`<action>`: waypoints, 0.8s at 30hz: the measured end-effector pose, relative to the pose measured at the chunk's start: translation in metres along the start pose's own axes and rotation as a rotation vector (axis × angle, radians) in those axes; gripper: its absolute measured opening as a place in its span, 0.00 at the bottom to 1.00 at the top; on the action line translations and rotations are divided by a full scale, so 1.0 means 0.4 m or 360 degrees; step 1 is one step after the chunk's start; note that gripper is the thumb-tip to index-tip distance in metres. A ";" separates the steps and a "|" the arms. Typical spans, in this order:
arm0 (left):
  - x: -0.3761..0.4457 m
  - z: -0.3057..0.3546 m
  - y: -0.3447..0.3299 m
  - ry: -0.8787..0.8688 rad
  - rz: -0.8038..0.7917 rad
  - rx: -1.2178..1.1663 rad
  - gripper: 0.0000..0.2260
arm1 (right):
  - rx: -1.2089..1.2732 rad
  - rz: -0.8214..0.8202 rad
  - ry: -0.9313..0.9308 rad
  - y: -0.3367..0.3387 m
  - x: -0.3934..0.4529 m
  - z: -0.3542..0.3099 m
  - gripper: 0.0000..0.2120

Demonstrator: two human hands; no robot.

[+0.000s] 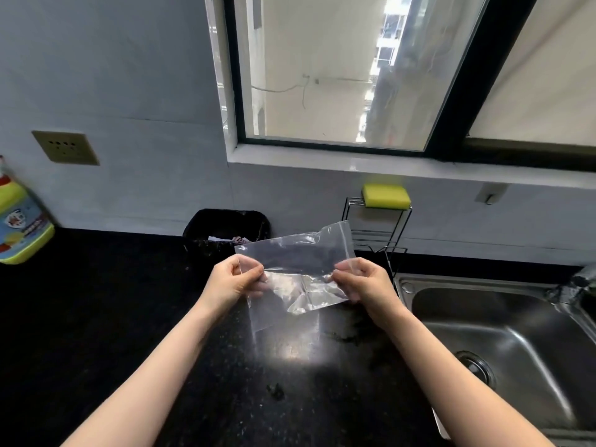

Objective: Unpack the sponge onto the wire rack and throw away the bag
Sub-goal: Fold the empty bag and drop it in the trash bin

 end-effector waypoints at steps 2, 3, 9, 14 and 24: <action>-0.002 -0.001 -0.005 0.0016 0.0023 0.0039 0.02 | -0.0129 0.0092 0.0194 0.001 -0.008 -0.021 0.06; -0.004 -0.001 -0.009 0.0032 0.0039 0.0031 0.03 | -0.0279 0.0154 0.0305 0.001 -0.012 -0.032 0.06; -0.021 0.024 -0.054 0.0033 0.0094 -0.0034 0.04 | -0.1230 0.0274 0.1047 -0.083 -0.084 -0.113 0.04; -0.041 0.065 -0.111 -0.0050 -0.0023 -0.0138 0.02 | -0.1468 0.0034 0.1182 -0.186 -0.116 -0.090 0.16; -0.037 0.119 -0.116 -0.0224 -0.0044 -0.0176 0.07 | -0.1394 -0.0416 0.1063 -0.250 -0.112 -0.036 0.23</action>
Point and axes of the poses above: each hand's wrist, its own x-axis towards the middle knuckle, its own y-axis out of the back of the hand, z = x × y, the point moved 8 cm from there along x, towards the middle knuckle, and after that the axes turned 13 degrees about x, right-handed, at the moved point
